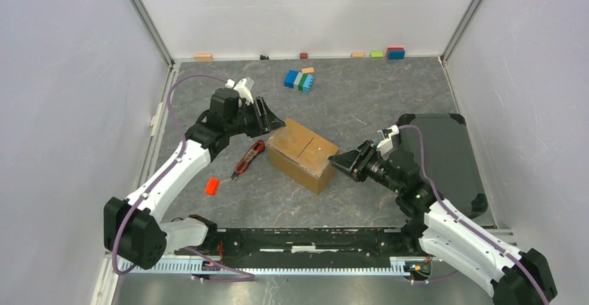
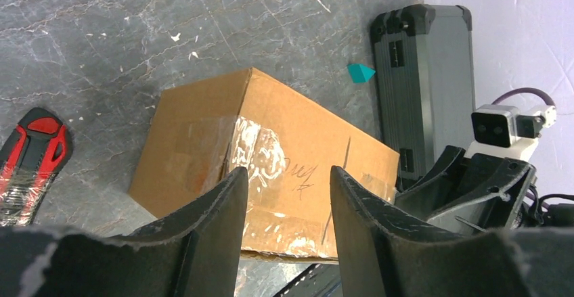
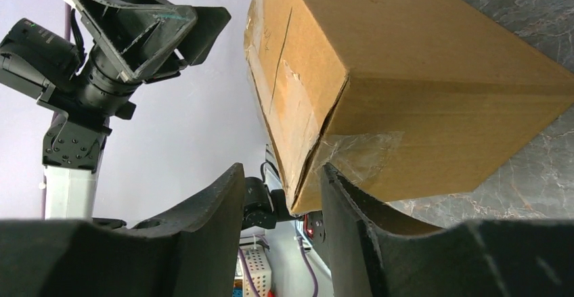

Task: Unpack the express box
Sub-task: Open the express box at the center of the board.

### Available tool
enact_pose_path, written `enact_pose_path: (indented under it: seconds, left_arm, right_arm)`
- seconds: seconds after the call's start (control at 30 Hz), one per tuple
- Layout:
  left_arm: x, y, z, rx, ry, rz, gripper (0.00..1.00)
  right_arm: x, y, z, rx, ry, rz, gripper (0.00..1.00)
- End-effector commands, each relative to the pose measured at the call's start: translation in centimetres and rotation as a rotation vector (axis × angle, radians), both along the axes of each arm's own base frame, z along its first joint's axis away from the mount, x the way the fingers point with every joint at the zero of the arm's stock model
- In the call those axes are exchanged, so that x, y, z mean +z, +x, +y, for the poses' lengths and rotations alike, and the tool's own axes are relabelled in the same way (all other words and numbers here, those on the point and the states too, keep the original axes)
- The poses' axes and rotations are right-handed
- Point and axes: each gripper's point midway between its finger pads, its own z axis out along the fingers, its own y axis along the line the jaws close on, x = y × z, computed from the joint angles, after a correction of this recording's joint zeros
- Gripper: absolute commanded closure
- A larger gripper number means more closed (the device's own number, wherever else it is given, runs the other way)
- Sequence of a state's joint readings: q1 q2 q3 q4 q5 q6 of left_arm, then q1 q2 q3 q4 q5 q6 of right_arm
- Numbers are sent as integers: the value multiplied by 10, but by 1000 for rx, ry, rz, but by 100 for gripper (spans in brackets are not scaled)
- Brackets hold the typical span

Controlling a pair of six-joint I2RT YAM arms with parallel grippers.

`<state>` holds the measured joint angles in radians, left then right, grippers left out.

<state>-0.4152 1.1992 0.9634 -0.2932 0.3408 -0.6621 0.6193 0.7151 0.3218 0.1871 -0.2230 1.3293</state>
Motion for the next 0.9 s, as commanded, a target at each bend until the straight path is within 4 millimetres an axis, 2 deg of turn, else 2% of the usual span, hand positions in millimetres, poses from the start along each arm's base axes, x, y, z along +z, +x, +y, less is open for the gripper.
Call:
enact_pose_path:
  seconds: [0.0,0.47,0.87]
  left_arm:
    - [2,10,5,-5,45,-28,45]
    - [-22,16,8,-6,54,22,45]
    - [-28,14,5,-14,34,34,46]
  right_arm:
    - [18,4,3,-10,15,-43,49]
    - [29,5,6,-5,52,-68,50]
    - [32,4,10,4,66,-75,51]
